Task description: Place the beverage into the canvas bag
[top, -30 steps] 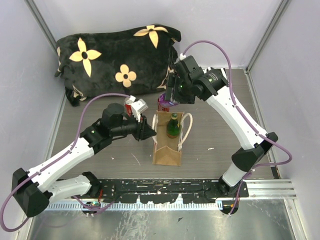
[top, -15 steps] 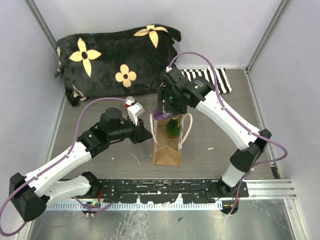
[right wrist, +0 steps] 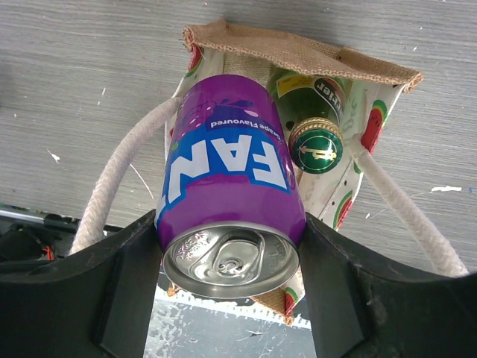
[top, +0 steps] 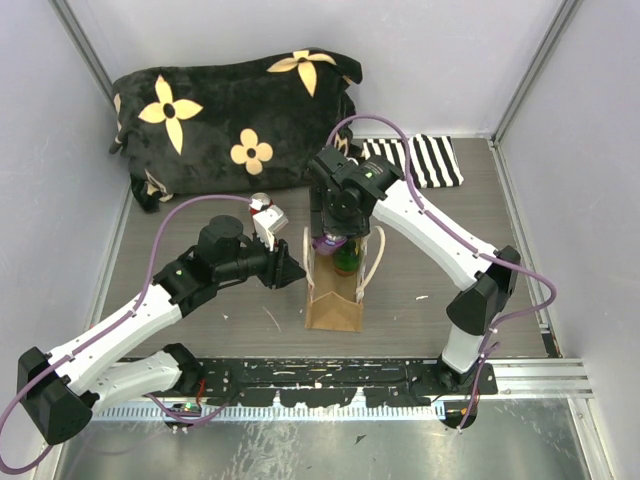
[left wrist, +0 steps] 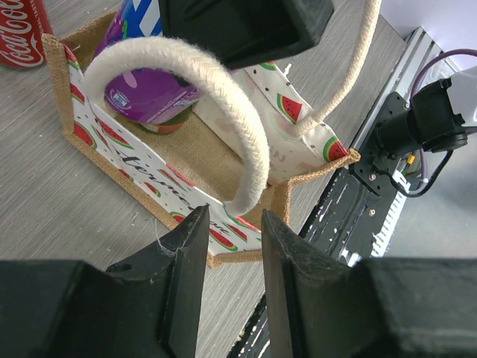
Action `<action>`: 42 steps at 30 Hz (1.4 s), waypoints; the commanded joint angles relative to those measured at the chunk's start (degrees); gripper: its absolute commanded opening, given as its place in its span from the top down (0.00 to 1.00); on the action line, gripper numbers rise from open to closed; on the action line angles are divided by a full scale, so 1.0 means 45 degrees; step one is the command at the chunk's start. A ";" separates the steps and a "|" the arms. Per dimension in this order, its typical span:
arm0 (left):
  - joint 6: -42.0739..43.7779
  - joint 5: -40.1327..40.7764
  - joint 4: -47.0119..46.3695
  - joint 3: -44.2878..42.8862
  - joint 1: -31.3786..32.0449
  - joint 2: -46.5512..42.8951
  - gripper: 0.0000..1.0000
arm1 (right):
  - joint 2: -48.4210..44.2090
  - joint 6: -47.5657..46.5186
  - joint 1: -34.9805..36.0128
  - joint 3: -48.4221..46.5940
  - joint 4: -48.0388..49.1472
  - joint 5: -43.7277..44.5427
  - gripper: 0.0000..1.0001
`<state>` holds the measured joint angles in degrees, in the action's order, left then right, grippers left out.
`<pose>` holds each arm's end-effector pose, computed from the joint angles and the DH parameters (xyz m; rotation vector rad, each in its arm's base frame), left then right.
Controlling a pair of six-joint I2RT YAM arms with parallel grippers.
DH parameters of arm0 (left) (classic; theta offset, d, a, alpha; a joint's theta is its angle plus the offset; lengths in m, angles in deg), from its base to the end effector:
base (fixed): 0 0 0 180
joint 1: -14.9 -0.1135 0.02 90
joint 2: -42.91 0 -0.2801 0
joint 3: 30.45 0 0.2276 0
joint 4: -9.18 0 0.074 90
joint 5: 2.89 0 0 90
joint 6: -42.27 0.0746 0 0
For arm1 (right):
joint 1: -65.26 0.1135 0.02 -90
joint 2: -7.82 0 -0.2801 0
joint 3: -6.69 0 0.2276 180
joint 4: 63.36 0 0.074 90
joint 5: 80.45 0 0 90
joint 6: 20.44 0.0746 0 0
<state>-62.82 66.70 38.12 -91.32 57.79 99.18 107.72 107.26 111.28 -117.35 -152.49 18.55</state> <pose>0.1453 -0.1705 0.3054 0.7403 1.9774 -0.9861 0.2433 0.2353 0.3487 -0.1490 2.6997 0.2416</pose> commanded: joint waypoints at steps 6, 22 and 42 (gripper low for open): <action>0.0116 0.0107 -0.0165 0.0111 -0.0129 -0.0156 0.59 | 0.0358 -0.0151 0.0187 -0.0169 0.0595 0.0450 0.99; 0.0065 0.0095 -0.0241 0.0288 -0.0262 -0.0311 0.60 | 0.1911 -0.0685 0.0186 0.0268 0.1333 0.0650 0.99; -0.0071 -0.0002 -0.0355 0.0452 -0.0431 -0.0450 0.60 | 0.2894 -0.0938 0.0027 0.2217 0.2574 0.1347 0.99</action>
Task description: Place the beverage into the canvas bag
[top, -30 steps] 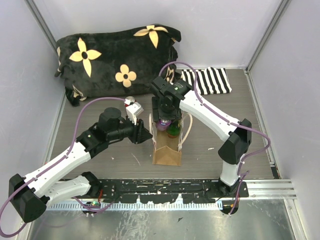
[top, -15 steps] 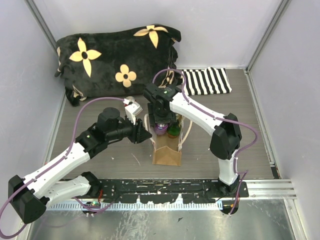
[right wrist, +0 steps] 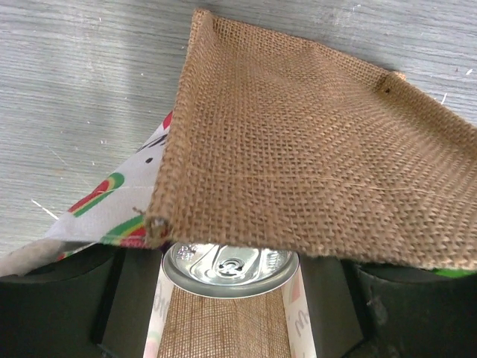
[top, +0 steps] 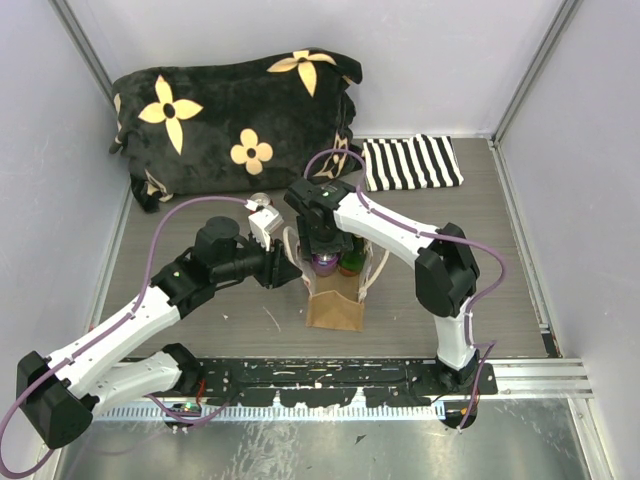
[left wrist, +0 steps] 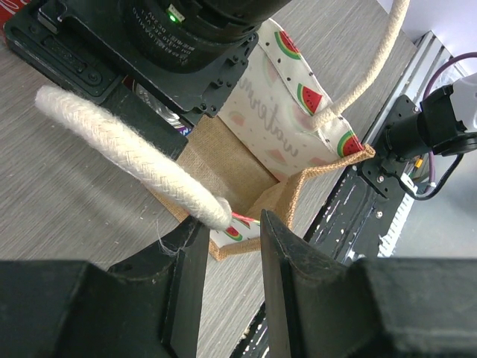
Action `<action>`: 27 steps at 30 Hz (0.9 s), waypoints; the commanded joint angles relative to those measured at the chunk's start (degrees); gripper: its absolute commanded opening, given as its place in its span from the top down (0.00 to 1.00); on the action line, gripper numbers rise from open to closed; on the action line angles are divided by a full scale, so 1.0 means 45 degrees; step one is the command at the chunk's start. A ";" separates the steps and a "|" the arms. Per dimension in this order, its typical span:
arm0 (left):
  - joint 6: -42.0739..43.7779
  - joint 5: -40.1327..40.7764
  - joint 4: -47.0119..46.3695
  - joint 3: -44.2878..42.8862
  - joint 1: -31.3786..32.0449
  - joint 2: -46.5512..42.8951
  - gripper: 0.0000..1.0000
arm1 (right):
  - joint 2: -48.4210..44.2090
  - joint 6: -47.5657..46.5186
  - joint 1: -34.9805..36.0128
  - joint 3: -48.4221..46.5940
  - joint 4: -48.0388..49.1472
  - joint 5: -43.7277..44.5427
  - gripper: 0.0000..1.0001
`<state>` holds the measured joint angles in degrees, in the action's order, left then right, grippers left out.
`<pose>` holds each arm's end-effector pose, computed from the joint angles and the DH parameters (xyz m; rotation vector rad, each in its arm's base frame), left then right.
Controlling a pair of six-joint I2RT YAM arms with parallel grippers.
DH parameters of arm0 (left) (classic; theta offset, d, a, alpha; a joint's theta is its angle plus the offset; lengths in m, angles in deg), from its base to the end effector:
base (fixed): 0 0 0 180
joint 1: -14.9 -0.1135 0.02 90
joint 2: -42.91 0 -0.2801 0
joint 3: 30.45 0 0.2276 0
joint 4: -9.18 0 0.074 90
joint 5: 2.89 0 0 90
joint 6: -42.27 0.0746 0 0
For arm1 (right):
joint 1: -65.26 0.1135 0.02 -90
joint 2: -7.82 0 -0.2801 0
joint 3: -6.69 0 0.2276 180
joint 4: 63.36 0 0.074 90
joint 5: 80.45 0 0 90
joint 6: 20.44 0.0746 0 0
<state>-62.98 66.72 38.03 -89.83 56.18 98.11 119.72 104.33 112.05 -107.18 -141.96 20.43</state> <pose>0.1466 -0.1633 0.3000 0.7084 1.9902 -0.9696 0.2745 0.2717 0.2379 -0.2660 2.8295 0.0126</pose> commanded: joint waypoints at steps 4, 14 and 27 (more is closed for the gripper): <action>-0.0030 -0.0008 -0.0340 0.0113 -0.0089 -0.0207 0.60 | 0.0583 -0.0329 -0.0140 -0.0063 0.0258 0.0904 0.92; -0.0032 -0.0130 -0.0391 0.0132 -0.0112 -0.0154 0.59 | 0.0574 -0.0391 -0.0142 -0.0406 0.0159 0.1139 0.17; 0.0005 -0.0297 -0.0664 -0.0002 -0.0129 0.0267 0.59 | 0.0568 -0.0375 -0.0123 -0.1962 -0.0588 0.1212 0.00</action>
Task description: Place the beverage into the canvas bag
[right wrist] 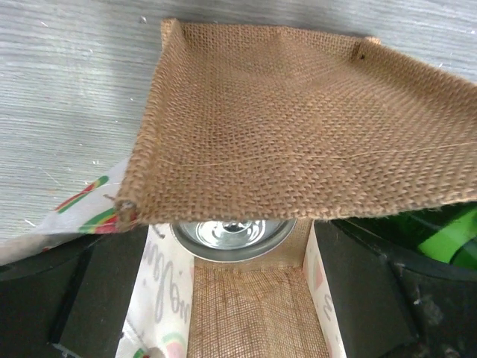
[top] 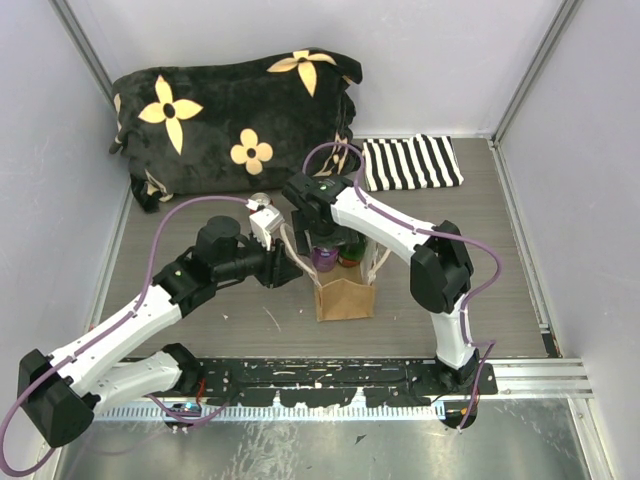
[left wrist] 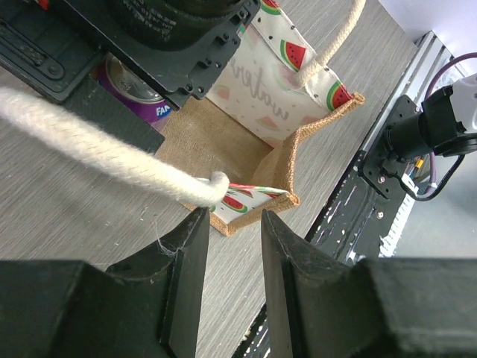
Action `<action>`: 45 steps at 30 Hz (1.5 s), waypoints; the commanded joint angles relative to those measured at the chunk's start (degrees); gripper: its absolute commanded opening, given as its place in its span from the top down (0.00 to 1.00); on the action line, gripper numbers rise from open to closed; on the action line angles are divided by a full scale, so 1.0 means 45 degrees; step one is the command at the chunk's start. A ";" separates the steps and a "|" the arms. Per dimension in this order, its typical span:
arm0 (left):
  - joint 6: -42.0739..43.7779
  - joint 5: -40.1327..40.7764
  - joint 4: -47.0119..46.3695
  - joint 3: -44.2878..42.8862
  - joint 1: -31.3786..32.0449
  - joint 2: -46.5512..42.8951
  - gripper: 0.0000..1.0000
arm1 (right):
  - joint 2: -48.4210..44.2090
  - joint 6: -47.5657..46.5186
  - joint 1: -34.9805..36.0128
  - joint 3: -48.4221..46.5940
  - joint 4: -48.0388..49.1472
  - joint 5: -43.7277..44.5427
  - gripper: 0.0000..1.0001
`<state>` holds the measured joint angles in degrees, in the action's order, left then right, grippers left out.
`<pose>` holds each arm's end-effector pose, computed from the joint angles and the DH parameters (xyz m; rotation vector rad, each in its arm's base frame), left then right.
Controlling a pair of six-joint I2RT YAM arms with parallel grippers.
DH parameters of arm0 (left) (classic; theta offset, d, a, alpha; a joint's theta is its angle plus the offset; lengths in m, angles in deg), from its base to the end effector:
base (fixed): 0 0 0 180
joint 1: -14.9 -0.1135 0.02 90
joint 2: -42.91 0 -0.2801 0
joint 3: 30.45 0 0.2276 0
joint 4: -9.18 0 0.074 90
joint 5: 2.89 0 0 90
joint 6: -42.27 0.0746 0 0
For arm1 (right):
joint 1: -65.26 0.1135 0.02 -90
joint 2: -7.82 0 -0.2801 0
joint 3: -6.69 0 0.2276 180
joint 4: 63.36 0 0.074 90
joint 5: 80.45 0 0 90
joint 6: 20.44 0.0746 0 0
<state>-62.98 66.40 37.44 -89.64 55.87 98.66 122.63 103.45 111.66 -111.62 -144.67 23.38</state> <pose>0.1488 -0.1642 0.2983 0.7068 1.9933 -0.9713 0.2857 0.2742 0.2385 -0.2713 2.8109 -0.0674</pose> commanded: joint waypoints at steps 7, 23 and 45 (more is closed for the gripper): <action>0.0013 -0.0244 -0.0679 -0.0126 -0.0044 0.0404 0.59 | -0.0062 0.0000 -0.0036 -0.1820 -0.0706 0.0793 0.00; 0.0153 -0.0551 0.0937 -0.0342 -0.0067 -0.0874 0.54 | -0.0370 0.0504 -0.0062 -0.5455 -0.2251 0.2046 0.00; 0.0880 -0.0544 0.2216 -0.0503 -0.0578 -0.1847 0.21 | 0.2631 -0.1753 -0.3512 -0.7292 0.0190 -0.2167 0.04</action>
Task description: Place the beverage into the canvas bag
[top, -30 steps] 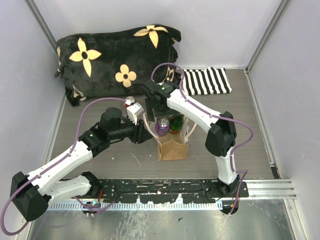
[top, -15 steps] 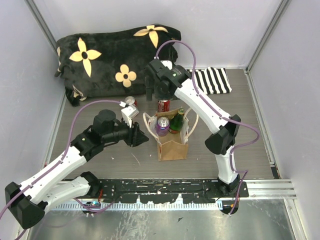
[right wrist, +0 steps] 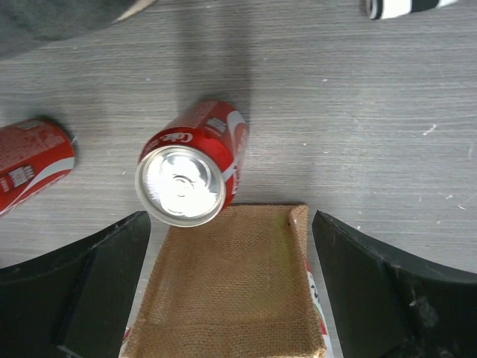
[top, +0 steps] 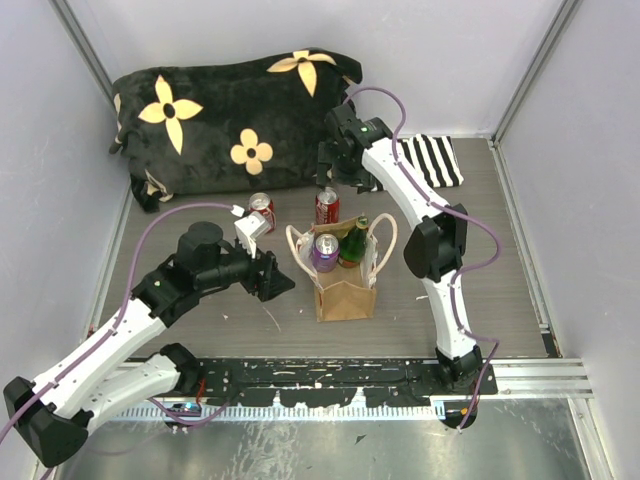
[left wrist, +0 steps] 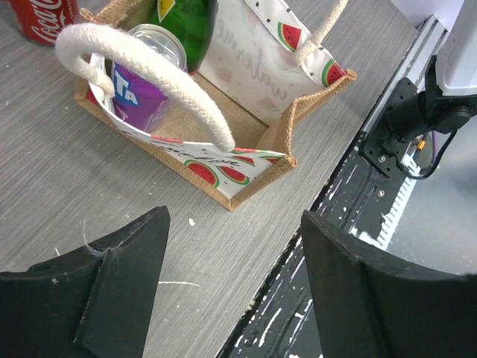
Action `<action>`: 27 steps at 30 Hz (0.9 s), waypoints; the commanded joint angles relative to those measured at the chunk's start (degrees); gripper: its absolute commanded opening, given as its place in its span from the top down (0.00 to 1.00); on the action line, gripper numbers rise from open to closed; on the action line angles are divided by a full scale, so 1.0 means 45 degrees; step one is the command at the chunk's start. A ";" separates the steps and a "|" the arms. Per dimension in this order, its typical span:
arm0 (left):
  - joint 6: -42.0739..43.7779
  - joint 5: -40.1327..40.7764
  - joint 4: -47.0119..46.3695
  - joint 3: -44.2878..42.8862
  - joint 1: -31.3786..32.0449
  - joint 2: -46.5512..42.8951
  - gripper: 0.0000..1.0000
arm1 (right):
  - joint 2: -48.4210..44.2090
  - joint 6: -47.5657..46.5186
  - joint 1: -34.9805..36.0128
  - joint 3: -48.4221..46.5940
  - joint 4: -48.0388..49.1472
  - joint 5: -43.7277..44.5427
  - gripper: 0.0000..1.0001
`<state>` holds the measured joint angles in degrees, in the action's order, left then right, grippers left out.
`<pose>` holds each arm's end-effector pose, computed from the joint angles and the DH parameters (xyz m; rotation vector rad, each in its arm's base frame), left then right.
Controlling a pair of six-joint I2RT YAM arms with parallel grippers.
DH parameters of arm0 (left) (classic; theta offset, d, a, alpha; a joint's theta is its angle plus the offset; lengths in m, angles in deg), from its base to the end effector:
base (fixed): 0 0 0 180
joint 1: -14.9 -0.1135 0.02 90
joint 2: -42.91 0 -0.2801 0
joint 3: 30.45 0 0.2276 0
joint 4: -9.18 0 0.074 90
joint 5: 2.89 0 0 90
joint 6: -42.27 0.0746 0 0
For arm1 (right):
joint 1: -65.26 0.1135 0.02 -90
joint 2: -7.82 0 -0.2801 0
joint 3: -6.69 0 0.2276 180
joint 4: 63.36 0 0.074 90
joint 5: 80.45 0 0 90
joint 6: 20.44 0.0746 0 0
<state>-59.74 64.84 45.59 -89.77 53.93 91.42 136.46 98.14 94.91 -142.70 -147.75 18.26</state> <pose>0.1275 -0.1397 0.3042 0.7433 1.9801 -0.9423 0.4169 0.2243 0.2805 0.0226 2.6649 0.1263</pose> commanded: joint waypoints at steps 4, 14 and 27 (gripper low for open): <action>0.0169 -0.0237 0.0509 -0.0450 -0.0246 -0.0300 0.14 | -0.0234 -0.0629 0.0225 -0.0305 0.1118 -0.1496 0.04; 0.0278 -0.0229 0.0734 -0.0408 -0.0402 -0.0521 0.13 | 0.0813 -0.0708 0.0429 -0.0257 0.1293 -0.1237 0.04; 0.0315 -0.0239 0.0677 -0.0389 -0.0450 -0.0575 0.13 | 0.1046 -0.0721 0.0540 0.0204 0.1615 -0.0399 0.52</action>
<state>-58.84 64.67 48.81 -89.77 52.11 89.58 143.85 95.32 96.92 -142.17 -142.48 14.37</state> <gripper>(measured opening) 0.865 0.683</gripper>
